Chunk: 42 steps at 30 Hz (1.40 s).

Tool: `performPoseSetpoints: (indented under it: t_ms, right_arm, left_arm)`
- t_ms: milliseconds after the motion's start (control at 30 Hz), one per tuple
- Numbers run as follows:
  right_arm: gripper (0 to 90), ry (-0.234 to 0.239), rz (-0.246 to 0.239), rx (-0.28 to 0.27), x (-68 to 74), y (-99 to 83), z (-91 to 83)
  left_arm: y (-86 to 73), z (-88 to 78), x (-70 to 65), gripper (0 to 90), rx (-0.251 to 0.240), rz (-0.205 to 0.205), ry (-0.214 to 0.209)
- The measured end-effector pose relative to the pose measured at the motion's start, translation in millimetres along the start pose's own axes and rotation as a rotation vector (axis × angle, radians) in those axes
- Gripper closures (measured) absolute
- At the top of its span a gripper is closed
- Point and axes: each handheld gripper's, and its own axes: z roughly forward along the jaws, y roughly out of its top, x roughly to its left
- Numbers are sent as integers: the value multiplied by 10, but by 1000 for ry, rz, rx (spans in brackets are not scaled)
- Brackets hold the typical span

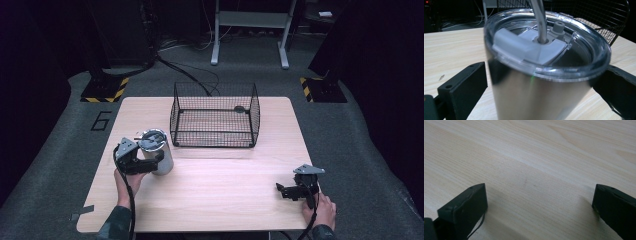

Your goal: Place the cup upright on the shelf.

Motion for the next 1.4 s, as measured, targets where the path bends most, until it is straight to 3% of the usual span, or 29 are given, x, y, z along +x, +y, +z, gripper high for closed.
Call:
performPoseSetpoints:
  t_ms: [400,600,733,833,1033,1200,1300,1400]
  right_arm:
    - [0,1,-1,0,-1,0,0]
    - [0,1,0,0,0,0,0]
    - [0,1,-1,0,-1,0,0]
    - [0,1,0,0,-1,0,0]
    - [0,1,0,0,-1,1,1]
    - [0,2,-1,0,-2,1,1]
    - [0,2,-6,-1,-4,2,2]
    - [0,2,-6,-1,-5,2,2]
  left_arm:
    - [5,120,-17,0,-35,31,23]
    - [0,157,-53,25,-52,47,61]
    - [-3,149,-47,30,-47,49,56]
    - [10,137,-51,36,-39,73,57]
    - [7,115,-31,39,-47,51,52]
    - [23,75,-15,39,-59,57,52]
    - [59,15,-6,39,-59,45,33]
    - [104,-25,-19,39,-61,61,25]
